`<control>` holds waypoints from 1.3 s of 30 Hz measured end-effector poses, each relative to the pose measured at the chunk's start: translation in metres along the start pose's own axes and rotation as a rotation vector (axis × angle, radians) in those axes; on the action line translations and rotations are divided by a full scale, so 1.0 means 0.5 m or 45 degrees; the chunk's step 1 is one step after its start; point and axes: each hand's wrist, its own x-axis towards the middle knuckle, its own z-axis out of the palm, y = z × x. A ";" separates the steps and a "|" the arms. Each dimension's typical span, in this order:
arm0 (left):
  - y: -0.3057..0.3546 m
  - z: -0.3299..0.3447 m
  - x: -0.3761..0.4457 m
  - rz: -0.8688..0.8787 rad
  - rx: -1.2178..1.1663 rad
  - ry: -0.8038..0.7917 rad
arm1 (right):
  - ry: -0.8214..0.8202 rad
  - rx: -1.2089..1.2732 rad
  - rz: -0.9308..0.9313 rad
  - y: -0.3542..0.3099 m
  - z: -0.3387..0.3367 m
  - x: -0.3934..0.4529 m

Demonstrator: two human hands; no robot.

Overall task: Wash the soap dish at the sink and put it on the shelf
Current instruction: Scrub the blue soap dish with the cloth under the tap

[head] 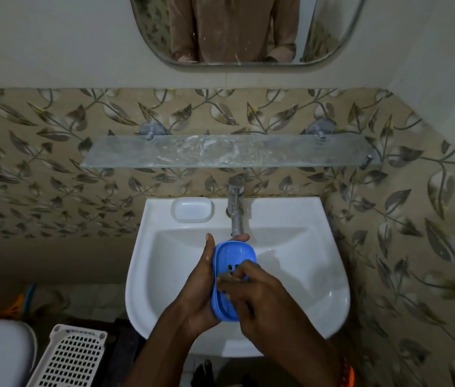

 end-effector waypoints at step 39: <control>-0.024 0.022 -0.005 0.102 0.162 0.105 | 0.216 0.102 0.328 -0.014 -0.003 0.011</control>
